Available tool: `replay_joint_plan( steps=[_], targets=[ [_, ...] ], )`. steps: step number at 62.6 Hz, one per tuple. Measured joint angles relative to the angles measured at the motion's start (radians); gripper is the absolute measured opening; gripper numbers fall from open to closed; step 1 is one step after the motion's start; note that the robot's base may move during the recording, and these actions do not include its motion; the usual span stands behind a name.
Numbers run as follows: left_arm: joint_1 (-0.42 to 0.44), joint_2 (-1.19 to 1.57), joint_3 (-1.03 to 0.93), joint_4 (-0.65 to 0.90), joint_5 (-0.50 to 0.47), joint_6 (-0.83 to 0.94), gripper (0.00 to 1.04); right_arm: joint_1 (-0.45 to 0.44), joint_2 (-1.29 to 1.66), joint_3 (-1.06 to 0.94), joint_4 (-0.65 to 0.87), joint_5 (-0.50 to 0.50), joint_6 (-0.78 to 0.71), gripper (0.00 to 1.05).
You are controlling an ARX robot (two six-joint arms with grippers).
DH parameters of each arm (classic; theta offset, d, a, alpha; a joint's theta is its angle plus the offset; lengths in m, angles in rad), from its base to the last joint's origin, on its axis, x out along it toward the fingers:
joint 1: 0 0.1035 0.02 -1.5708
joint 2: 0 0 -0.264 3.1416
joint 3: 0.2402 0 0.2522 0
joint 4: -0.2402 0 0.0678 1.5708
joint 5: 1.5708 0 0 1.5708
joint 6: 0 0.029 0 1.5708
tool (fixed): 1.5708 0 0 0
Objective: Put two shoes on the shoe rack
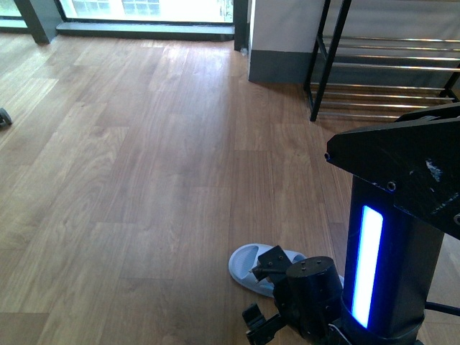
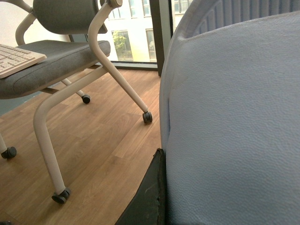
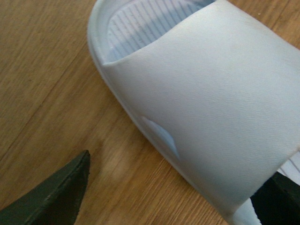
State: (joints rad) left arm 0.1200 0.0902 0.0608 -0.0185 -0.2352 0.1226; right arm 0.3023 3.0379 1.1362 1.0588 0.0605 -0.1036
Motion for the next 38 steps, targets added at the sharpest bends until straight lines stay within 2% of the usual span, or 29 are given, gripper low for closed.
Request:
replay_joint_plan(
  steps=[10,30,35,38],
  targets=[
    [0.000,0.000,0.000,0.000,0.000,0.000,0.02,0.021,0.000,-0.018,0.037,0.068,0.035,0.59],
    [0.000,0.000,0.000,0.000,0.000,0.000,0.02,0.045,0.006,-0.023,0.019,0.138,0.092,0.14],
    [0.000,0.000,0.000,0.000,0.000,0.000,0.02,0.045,0.006,-0.023,0.015,0.155,0.108,0.04],
    [0.000,0.000,0.000,0.000,0.000,0.000,0.02,0.048,0.006,-0.023,0.012,0.166,0.113,0.02]
  ],
)
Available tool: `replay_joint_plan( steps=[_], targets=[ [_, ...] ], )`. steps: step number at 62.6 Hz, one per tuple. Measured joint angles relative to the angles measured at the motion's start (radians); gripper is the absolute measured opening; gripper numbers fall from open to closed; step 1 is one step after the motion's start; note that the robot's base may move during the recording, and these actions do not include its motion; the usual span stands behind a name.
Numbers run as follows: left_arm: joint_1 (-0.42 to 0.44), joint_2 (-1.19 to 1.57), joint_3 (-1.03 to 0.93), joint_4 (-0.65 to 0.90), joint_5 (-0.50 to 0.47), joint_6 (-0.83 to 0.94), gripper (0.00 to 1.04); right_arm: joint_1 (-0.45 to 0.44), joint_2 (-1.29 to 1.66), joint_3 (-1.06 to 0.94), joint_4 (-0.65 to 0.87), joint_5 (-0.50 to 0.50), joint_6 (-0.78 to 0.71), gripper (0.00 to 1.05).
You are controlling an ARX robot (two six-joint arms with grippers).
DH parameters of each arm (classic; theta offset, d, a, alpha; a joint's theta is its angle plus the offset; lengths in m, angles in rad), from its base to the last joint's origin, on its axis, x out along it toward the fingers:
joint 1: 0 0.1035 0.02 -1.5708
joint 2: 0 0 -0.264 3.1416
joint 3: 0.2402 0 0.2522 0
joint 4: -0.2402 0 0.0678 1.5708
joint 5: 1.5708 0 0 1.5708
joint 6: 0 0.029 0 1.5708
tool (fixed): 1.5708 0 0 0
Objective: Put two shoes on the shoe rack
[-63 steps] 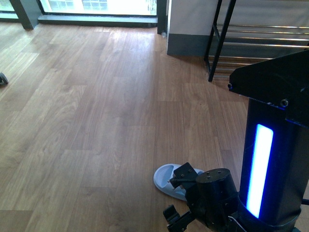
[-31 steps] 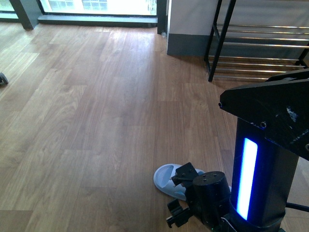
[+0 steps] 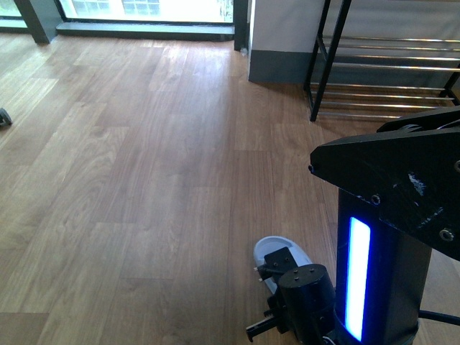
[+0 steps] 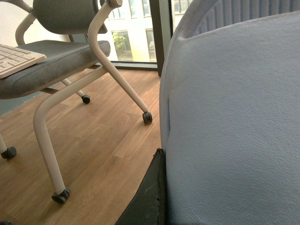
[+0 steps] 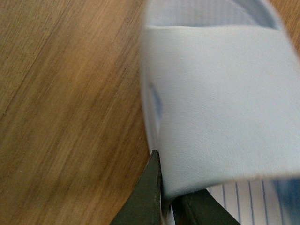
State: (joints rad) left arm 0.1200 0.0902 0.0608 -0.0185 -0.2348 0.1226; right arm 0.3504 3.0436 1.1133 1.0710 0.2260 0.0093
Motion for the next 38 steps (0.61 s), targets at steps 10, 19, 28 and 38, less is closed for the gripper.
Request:
replay_joint_plan(
  steps=[10,19,28,38],
  targets=[
    [0.000,0.000,0.000,0.000,0.000,0.000,0.02,0.004,-0.002,-0.011,0.002,0.046,-0.007,0.02],
    [0.000,0.000,0.000,0.000,0.000,0.000,0.02,-0.013,-0.021,-0.064,0.023,0.080,-0.042,0.02],
    [0.000,0.000,0.000,0.000,0.000,0.000,0.02,-0.019,-0.028,-0.080,0.060,0.188,-0.101,0.02],
    [0.000,0.000,0.000,0.000,0.000,0.000,0.02,-0.211,-0.175,-0.122,-0.008,-0.057,-0.301,0.02]
  ],
)
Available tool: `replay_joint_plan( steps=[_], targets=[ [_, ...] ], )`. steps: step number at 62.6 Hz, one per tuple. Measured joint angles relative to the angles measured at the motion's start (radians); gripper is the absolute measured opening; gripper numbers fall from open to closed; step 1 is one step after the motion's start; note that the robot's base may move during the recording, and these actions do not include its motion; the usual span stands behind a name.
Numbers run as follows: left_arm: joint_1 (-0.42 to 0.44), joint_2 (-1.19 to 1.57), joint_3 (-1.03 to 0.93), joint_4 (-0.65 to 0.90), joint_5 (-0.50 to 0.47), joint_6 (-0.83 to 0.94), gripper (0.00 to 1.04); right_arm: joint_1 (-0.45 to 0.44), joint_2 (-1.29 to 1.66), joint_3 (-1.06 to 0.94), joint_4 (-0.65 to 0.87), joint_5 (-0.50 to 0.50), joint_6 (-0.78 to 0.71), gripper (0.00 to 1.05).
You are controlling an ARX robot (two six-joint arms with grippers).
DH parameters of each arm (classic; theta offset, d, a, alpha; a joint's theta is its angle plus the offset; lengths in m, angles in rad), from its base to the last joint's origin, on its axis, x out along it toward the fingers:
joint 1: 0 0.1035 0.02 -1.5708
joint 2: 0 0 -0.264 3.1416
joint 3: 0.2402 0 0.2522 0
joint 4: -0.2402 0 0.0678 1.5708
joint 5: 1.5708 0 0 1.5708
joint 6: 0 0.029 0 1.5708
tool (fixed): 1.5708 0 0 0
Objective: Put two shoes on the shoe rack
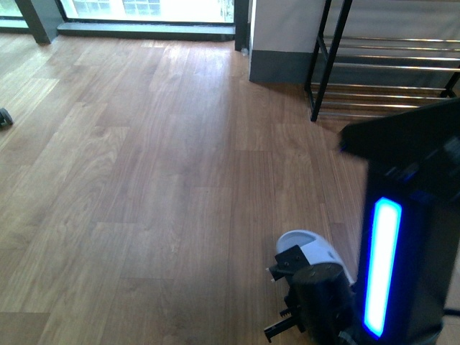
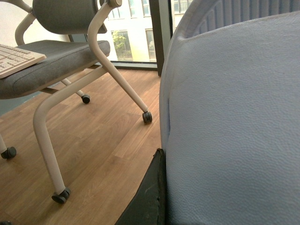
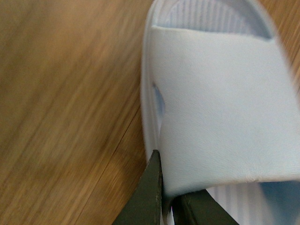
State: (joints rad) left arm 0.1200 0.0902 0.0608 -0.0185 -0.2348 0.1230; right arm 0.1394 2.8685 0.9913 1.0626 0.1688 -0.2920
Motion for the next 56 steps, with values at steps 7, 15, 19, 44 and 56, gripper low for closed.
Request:
replay_joint_plan(
  steps=[7,15,19,44,56],
  targets=[
    [0.000,-0.001,0.000,0.000,-0.001,0.000,0.02,-0.207,-0.267,-0.090,-0.005,0.010,-0.104,0.02],
    [0.000,-0.001,0.000,0.000,0.000,0.000,0.02,-0.302,-0.585,-0.196,-0.009,0.048,-0.153,0.02],
    [0.000,-0.001,0.000,0.000,0.002,0.000,0.02,-0.289,-0.734,-0.268,-0.010,0.051,-0.177,0.02],
    [0.001,-0.001,0.000,0.000,0.000,0.000,0.02,-0.241,-1.532,-0.558,-0.362,0.072,-0.239,0.02],
    [0.001,-0.001,0.000,0.000,0.000,0.000,0.02,-0.125,-2.024,-0.652,-0.722,0.114,-0.197,0.02]
  ],
)
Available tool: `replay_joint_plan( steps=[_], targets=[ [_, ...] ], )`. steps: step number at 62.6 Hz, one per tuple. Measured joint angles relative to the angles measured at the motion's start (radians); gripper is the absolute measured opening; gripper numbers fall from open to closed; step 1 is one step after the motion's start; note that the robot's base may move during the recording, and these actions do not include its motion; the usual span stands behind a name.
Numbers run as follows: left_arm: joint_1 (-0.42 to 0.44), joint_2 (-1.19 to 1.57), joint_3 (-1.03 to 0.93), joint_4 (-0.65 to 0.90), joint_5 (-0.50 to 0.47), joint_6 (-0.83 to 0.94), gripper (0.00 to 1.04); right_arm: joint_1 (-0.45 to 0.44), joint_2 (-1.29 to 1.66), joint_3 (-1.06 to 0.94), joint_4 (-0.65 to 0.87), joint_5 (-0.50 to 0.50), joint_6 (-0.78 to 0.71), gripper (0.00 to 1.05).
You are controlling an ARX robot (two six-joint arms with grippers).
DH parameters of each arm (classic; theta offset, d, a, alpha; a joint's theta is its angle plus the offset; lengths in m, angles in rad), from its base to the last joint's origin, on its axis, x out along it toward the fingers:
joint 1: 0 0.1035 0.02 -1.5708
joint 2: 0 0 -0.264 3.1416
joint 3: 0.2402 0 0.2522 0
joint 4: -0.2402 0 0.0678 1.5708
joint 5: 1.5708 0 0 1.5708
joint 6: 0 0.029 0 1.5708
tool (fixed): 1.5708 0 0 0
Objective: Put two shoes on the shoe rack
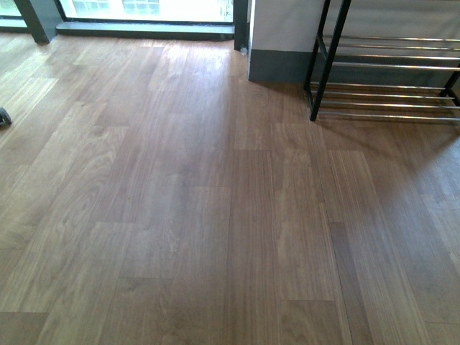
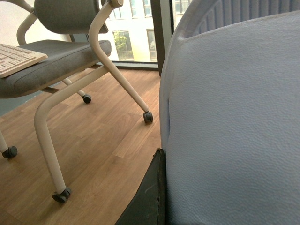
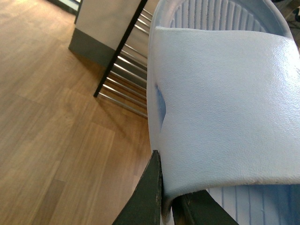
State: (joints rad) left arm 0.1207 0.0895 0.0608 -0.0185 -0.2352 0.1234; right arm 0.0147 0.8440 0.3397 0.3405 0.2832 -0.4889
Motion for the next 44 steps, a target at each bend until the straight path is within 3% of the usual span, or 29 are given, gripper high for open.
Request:
replay_joint_plan(
  steps=[4,18,44],
  targets=[
    [0.000,0.000,0.000,0.000,0.000,0.000,0.02,0.068,-0.215,-0.056,-0.130,0.055,0.043,0.02],
    [0.000,0.000,0.000,0.000,0.000,0.000,0.02,0.273,-0.627,-0.198,-0.376,0.250,0.174,0.02],
    [0.000,0.000,0.000,0.000,0.000,0.000,0.02,0.266,-0.696,-0.225,-0.395,0.241,0.264,0.02]
  ],
)
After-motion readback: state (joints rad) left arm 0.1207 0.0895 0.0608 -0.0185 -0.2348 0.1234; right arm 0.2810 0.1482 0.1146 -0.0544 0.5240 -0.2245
